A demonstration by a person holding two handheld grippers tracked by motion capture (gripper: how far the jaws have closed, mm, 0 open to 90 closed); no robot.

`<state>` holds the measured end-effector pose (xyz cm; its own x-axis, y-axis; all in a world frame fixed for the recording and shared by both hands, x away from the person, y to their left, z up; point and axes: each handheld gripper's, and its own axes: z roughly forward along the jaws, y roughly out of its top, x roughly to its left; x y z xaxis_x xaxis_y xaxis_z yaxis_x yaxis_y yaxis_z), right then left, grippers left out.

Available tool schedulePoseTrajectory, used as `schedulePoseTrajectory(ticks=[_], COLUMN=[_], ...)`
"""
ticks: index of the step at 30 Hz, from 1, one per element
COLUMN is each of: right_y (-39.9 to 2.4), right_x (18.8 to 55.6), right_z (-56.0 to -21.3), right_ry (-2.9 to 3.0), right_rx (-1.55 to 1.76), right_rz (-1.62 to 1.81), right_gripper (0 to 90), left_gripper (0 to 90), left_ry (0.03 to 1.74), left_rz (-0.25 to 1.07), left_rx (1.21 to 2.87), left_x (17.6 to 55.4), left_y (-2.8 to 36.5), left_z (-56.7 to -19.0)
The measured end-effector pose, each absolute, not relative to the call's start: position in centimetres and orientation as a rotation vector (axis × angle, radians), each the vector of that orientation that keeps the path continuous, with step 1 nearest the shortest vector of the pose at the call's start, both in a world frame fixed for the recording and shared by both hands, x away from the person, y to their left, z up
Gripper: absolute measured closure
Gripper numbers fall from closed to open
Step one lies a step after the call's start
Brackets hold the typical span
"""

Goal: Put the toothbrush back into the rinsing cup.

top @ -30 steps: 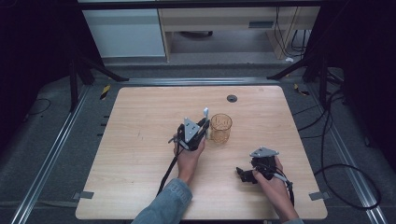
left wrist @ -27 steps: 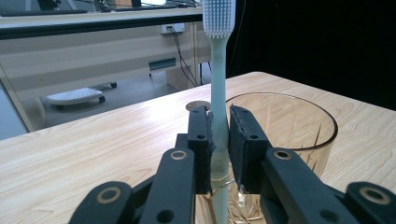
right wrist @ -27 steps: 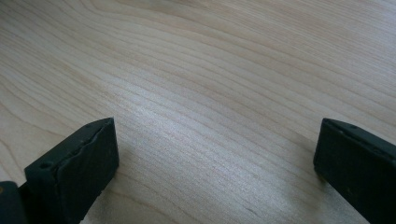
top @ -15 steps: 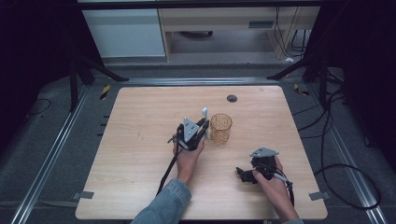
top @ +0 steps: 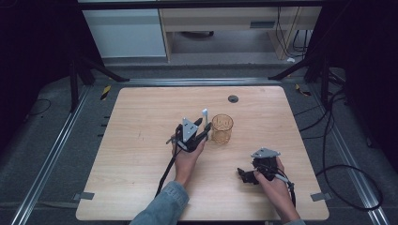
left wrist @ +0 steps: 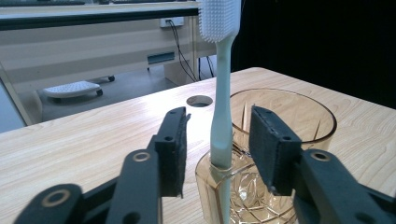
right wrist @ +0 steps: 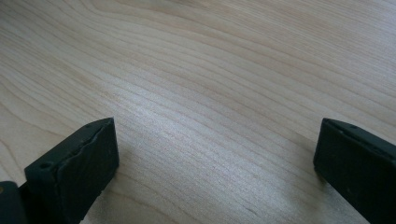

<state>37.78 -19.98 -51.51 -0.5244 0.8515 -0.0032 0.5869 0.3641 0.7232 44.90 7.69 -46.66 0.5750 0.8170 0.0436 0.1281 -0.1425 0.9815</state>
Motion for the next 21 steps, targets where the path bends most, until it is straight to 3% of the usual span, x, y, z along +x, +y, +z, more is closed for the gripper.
schedulePoseTrajectory(ticks=[13,21], right_y=[-20.0,-20.0], right_x=[37.8,37.8], right_z=[-51.5,-51.5], right_ry=[2.254,2.254], right_rx=[1.256,1.256], right_rz=[0.961,0.961], right_gripper=[0.4,0.4], left_gripper=[34.9,27.3], left_ry=[0.784,0.754], left_rz=[0.711,0.685], left_rx=[1.724,1.800], left_x=[44.3,44.2], left_y=[8.4,8.8], left_z=[-45.9,-45.8])
